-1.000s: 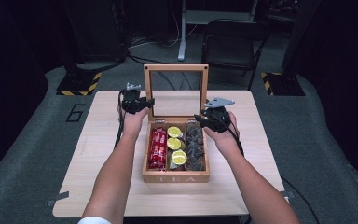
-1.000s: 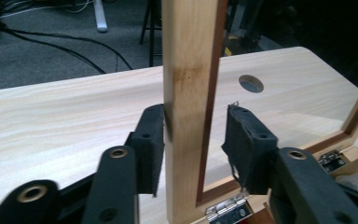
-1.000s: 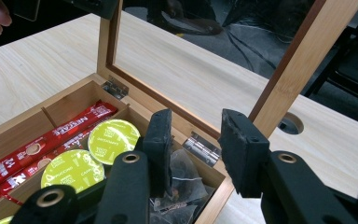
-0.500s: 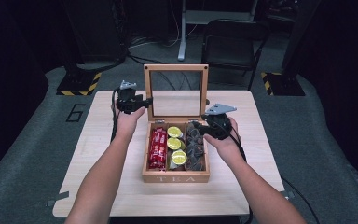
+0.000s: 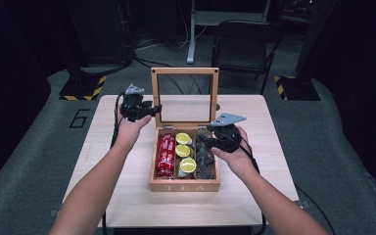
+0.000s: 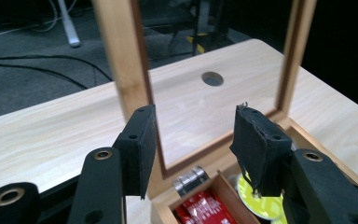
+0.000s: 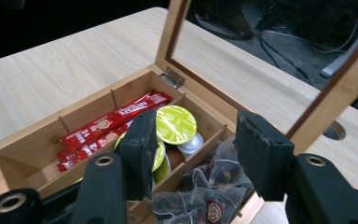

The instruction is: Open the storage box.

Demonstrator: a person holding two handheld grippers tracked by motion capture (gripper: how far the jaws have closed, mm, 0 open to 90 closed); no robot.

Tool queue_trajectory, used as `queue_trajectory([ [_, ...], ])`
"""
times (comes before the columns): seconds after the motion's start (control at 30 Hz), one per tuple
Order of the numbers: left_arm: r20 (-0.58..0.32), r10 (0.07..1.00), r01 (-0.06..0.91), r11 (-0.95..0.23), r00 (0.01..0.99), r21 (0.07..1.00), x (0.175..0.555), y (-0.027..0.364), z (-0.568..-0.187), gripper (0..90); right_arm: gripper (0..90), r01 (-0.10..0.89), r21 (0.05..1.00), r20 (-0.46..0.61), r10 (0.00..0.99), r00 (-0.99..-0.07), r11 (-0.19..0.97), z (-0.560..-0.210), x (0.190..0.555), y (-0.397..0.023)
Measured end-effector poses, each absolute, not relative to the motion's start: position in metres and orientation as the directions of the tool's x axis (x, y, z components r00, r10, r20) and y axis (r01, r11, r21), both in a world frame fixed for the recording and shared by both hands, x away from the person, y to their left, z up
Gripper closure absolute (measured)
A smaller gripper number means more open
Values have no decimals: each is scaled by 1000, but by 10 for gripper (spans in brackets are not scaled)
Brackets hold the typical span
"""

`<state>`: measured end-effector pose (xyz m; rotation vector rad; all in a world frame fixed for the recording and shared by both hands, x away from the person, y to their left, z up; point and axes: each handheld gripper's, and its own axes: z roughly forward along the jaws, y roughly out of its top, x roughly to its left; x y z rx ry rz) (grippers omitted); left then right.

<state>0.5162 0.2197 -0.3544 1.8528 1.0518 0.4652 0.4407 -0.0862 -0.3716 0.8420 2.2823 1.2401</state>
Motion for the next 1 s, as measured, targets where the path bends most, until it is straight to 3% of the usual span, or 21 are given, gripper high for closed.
queue_trajectory([
  [0.47, -12, 747, 451, -388, 665, 803, 516, 211, -359, 495, 429, 291, 844, -83, 647, -758, 449, -362, 438, -85],
  [1.0, -21, 711, 432, -403, 703, 807, 511, 214, -333, 495, 408, 283, 835, -79, 611, -788, 472, -353, 424, -105],
])
